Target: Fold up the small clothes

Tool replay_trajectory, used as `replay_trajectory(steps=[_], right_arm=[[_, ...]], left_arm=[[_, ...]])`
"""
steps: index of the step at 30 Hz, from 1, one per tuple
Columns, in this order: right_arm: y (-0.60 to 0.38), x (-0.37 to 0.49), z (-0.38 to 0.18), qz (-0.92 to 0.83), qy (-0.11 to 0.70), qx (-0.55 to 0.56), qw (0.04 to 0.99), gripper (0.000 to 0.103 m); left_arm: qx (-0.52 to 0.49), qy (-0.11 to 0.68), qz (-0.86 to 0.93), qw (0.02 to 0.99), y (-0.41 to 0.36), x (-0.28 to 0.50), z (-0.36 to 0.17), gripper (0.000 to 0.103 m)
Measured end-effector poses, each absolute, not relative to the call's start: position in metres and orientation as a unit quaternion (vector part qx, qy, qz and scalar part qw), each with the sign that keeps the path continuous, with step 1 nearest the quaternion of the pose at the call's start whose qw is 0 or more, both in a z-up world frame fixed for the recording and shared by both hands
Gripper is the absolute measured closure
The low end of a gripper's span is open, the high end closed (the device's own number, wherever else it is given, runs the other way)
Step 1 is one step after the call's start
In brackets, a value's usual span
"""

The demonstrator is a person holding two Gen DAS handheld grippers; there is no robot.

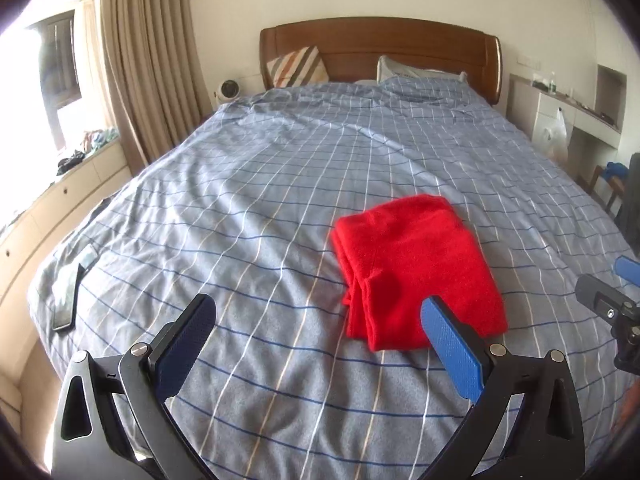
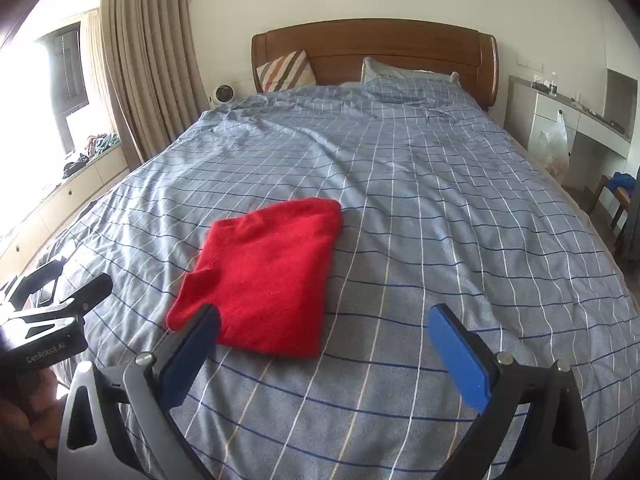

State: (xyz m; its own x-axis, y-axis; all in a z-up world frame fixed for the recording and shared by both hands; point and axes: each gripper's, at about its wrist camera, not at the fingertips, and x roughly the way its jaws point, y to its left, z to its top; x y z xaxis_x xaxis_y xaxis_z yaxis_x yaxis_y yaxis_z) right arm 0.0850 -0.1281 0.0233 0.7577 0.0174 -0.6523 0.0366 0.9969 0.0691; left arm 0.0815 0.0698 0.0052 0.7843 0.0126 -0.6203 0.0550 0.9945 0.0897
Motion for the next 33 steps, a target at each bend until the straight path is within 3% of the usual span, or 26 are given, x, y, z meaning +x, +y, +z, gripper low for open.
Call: replay_trajectory(steps=[8, 20, 33], right_arm=[[-0.108, 0.046, 0.058, -0.018, 0.306, 0.047, 0.951, 0.0], [-0.082, 0.044, 0.065, 0.004, 0.369, 0.03, 0.929, 0.0], [-0.075, 0.01, 0.084, 0.015, 0.367, 0.026, 0.93, 0.0]], left_arm=[[0.098, 0.33, 0.016, 0.939, 0.069, 0.058, 0.014, 0.0], [0.06, 0.349, -0.019, 0.935, 0.076, 0.043, 0.034, 0.0], [0.041, 0.372, -0.01, 0.927, 0.087, 0.02, 0.046, 0.0]])
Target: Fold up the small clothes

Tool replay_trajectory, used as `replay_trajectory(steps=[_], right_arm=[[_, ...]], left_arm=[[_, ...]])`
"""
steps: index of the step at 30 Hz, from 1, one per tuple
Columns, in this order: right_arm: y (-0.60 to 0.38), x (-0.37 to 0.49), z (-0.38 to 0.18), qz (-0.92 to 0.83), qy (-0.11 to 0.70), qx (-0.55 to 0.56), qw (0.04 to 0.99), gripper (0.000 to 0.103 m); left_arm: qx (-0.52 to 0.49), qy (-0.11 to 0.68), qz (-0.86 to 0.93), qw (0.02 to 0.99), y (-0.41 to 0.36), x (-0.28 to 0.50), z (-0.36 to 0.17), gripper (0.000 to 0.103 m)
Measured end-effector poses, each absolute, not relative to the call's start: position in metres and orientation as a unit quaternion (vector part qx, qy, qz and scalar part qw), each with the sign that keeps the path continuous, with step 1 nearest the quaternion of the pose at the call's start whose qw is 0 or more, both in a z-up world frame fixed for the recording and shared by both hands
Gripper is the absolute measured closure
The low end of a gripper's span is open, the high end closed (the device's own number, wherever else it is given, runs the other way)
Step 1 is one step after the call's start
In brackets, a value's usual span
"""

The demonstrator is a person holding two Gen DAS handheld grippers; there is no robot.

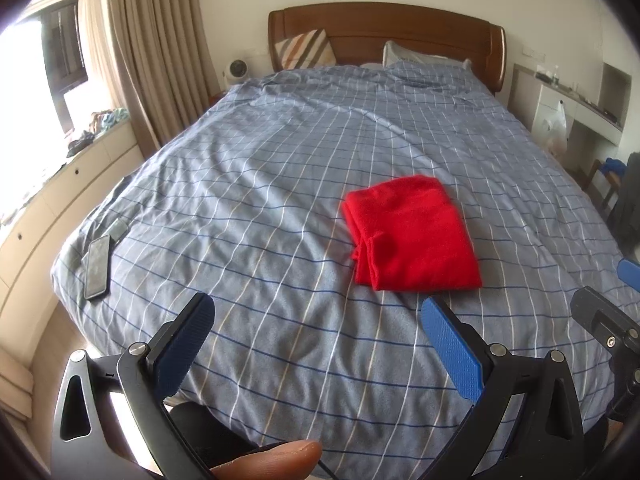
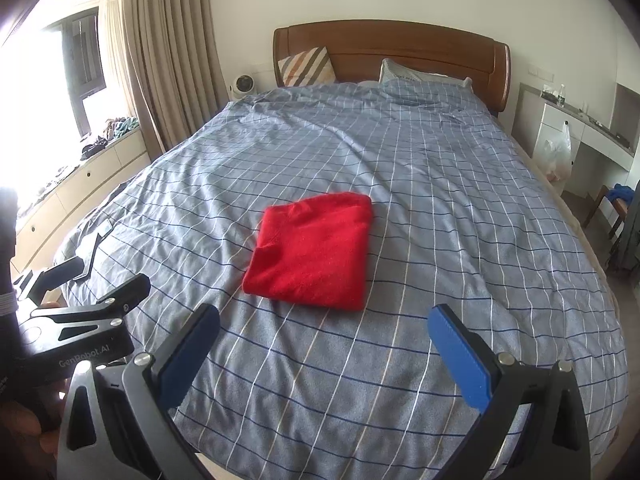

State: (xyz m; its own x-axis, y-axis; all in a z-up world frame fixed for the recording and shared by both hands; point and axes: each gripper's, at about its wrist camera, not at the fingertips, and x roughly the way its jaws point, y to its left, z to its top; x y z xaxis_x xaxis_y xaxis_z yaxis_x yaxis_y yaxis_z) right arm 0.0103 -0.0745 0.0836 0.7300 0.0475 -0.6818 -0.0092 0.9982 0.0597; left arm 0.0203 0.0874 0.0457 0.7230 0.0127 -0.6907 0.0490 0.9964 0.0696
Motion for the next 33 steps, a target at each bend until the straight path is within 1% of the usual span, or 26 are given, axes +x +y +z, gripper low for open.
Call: replay_trajectory(steps=[3, 10, 23, 33], right_arm=[[-0.075, 0.006, 0.087, 0.021, 0.364, 0.038, 0.93, 0.0], [-0.069, 0.009, 0.082, 0.02, 0.381, 0.025, 0.924, 0.0], [-0.064, 0.009, 0.087, 0.002, 0.388, 0.01, 0.922, 0.0], [-0.058, -0.002, 0.102, -0.034, 0.366, -0.023, 0.93, 0.001]], left_arm=[[0.042, 0.37, -0.009, 0.928, 0.086, 0.018, 0.047, 0.0], [0.05, 0.365, -0.002, 0.93, 0.084, 0.013, 0.051, 0.0], [0.046, 0.364, -0.011, 0.93, 0.083, 0.005, 0.062, 0.0], [0.051, 0.37, -0.023, 0.927, 0.076, 0.003, 0.062, 0.0]])
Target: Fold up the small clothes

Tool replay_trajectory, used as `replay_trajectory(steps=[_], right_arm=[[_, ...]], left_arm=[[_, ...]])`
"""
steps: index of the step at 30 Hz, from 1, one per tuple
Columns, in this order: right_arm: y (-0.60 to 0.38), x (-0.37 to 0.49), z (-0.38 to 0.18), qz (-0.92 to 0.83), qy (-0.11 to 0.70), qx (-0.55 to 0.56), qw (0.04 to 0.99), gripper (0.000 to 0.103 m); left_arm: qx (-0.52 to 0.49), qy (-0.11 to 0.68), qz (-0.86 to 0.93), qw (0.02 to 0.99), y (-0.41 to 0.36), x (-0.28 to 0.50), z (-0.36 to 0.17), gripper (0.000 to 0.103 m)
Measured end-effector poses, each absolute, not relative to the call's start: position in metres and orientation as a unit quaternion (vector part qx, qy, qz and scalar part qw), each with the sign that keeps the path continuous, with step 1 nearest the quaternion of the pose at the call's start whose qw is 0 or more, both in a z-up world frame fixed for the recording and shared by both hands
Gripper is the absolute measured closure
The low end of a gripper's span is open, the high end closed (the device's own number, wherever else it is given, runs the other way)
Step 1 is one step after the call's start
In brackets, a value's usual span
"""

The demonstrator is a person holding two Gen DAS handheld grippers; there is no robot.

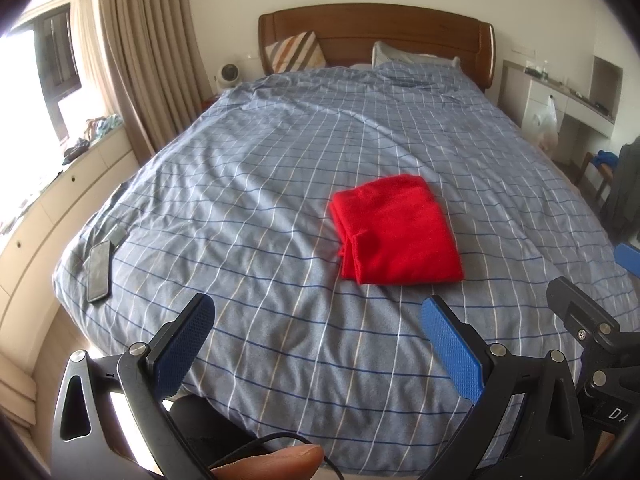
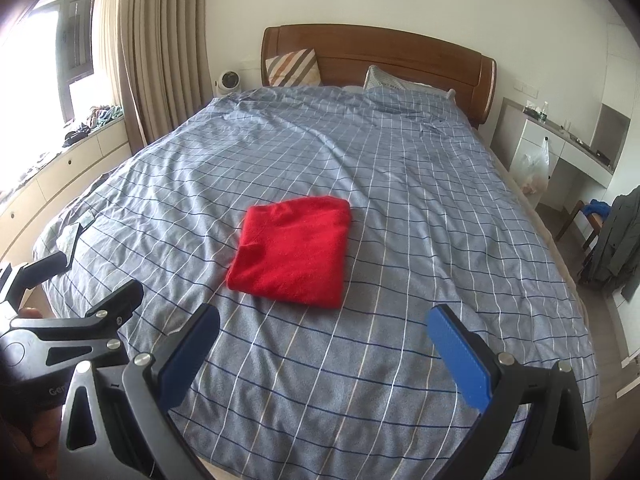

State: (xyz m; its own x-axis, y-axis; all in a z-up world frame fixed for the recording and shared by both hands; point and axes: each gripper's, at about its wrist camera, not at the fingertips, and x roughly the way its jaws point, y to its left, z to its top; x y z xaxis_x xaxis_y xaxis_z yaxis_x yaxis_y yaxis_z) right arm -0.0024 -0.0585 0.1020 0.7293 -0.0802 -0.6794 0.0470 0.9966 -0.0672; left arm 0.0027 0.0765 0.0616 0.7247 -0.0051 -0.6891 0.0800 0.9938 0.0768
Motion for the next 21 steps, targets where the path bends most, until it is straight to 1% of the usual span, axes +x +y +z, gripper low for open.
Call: replay_trajectory(steps=[14, 18, 21], right_arm=[[-0.0627, -0.0052, 0.1019, -0.051, 0.369, -0.03, 0.928, 0.001], [-0.0651, -0.005, 0.1002, -0.055, 0.37, -0.027, 0.927, 0.0], [-0.0678, -0.0054, 0.0997, -0.058, 0.37, -0.025, 0.927, 0.001]], left_arm=[[0.054, 0.378, -0.038, 0.923, 0.0694, 0.0048, 0.0616, 0.0], [0.033, 0.368, -0.059, 0.927, 0.0708, 0.0006, 0.0625, 0.0], [0.044, 0.357, -0.056, 0.931, 0.0673, -0.0014, 0.0645, 0.0]])
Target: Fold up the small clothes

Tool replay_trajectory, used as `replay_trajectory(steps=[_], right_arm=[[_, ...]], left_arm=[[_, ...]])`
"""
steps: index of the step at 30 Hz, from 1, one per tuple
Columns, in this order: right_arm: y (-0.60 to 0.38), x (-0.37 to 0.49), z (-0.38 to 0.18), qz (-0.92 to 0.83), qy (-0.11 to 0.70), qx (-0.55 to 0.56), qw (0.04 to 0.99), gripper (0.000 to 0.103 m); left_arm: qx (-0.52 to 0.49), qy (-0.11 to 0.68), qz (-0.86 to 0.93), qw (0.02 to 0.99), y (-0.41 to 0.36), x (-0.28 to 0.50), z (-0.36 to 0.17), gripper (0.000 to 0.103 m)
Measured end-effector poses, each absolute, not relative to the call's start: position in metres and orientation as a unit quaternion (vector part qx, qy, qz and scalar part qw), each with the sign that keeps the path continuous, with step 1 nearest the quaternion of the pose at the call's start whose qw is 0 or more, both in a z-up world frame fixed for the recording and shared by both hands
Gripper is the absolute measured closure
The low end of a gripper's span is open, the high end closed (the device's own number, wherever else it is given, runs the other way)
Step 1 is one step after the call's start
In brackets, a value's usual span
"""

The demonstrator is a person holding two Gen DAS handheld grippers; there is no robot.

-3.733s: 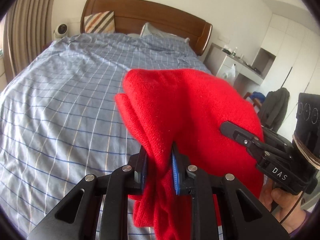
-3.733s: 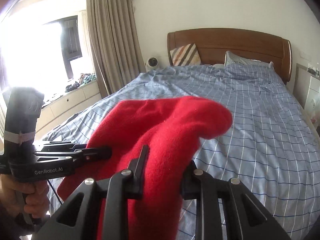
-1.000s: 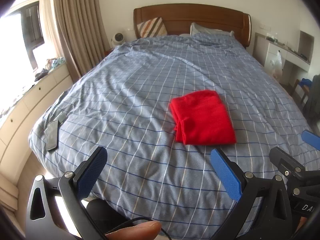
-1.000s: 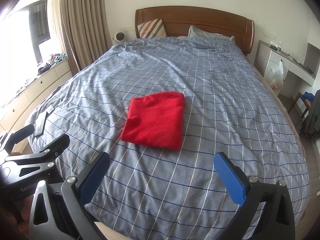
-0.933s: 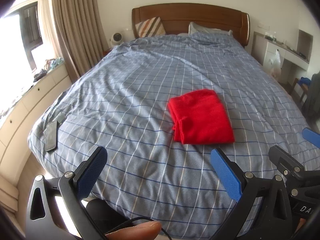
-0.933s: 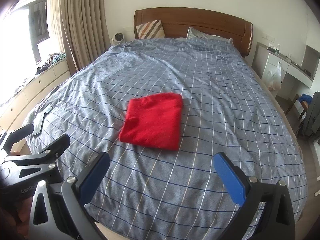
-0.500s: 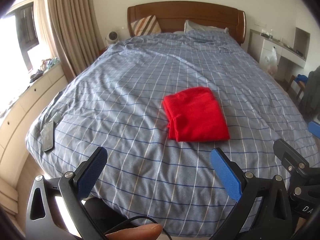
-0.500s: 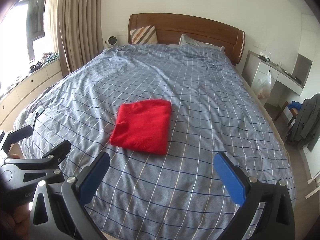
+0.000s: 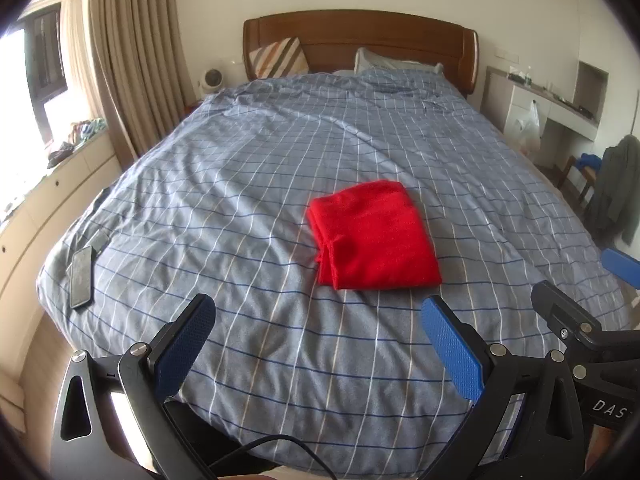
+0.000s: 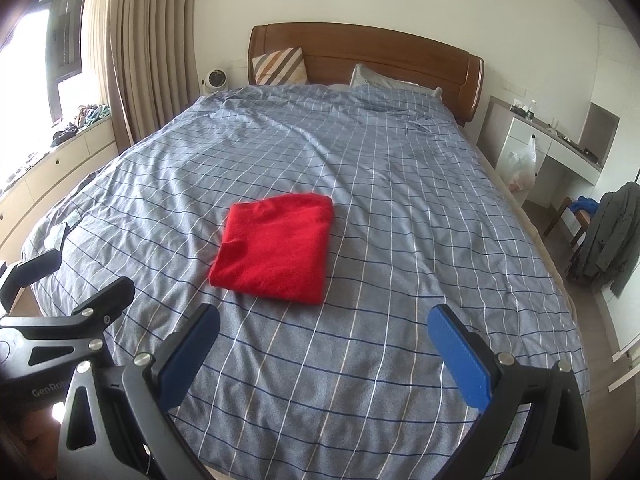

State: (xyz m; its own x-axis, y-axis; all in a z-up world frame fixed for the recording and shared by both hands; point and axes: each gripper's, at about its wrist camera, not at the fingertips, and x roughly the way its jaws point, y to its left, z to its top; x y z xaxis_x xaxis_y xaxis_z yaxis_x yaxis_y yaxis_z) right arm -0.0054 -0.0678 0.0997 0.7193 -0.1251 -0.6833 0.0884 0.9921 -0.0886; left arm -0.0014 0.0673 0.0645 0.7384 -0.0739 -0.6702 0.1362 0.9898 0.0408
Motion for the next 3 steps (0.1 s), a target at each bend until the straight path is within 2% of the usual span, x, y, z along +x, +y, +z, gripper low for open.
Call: replay_trajectory(steps=[3], right_arm=[[-0.0697, -0.0055, 0.0997, -0.059, 0.37, -0.023, 0.927, 0.001]], left_arm=[[0.055, 0.347, -0.053, 0.935, 0.0643, -0.0029, 0.0664, 0.0]])
